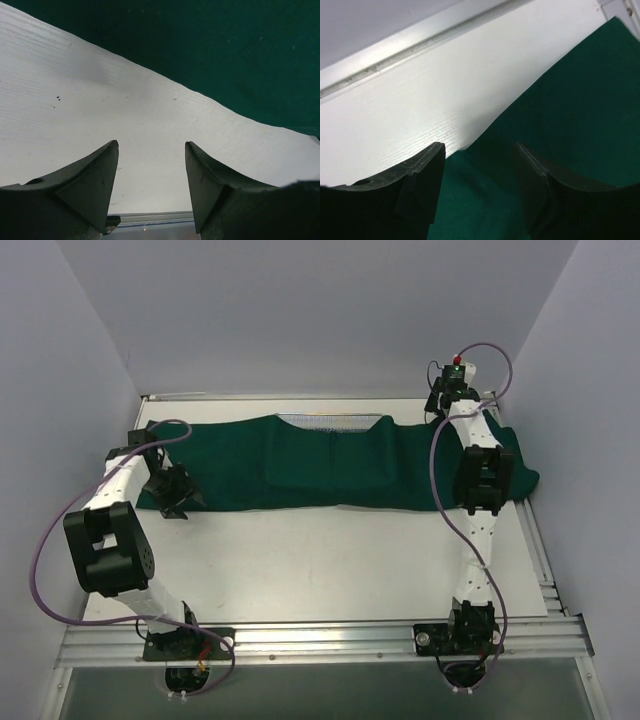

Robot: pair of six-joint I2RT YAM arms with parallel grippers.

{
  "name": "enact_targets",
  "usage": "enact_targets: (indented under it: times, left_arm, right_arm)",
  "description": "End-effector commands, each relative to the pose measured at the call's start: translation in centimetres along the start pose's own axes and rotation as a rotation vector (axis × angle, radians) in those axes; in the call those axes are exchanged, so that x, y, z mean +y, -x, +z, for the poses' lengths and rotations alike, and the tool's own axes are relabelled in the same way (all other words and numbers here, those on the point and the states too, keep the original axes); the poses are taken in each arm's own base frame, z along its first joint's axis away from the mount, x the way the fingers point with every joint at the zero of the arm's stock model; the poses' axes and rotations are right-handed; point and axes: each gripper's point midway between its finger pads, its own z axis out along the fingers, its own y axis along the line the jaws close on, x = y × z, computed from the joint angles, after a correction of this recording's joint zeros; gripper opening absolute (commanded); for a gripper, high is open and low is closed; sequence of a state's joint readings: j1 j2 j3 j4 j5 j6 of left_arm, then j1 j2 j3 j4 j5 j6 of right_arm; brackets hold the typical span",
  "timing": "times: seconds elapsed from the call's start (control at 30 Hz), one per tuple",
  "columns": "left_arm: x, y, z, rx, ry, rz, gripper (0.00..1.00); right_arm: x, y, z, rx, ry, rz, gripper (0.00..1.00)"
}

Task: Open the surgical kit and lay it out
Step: Open the surgical kit at the center of the board.

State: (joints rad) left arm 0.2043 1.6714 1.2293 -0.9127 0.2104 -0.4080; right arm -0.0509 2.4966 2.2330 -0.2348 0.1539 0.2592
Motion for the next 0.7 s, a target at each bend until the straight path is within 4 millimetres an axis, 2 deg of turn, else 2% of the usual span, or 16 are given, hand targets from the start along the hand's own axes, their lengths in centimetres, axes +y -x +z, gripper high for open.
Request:
enact_targets:
  times: [0.0, 0.2, 0.3, 0.33, 0.57, 0.67]
  left_arm:
    - [-0.7, 0.5, 0.3, -0.014, -0.029, 0.007, 0.64]
    - [-0.6, 0.6, 0.5, -0.012, -0.024, 0.006, 0.64]
    - [-0.7, 0.7, 0.6, -0.01, -0.024, 0.006, 0.64]
    - [-0.7, 0.7, 0.6, -0.009, -0.023, 0.006, 0.64]
    - [-1.0, 1.2, 0.7, -0.007, -0.03, 0.003, 0.64]
    - [-1.3, 1.3, 0.5, -0.011, -0.031, 0.007, 0.64]
  right_arm:
    - [-0.1, -0.8, 0.7, 0.017, -0.023, -0.017, 0.55]
    - [0.1, -2.3, 1.6, 0.048, -0.024, -0.036, 0.52]
    - [0.1, -2.3, 2.0, 0.049, -0.029, -0.042, 0.43]
    - [0.1, -2.5, 2.2, 0.051, -0.031, -0.043, 0.37]
    - [-0.1, -0.9, 1.8, 0.018, -0.041, -0.038, 0.13]
    - [-0.2, 0.3, 1.0, -0.002, -0.038, -0.022, 0.04]
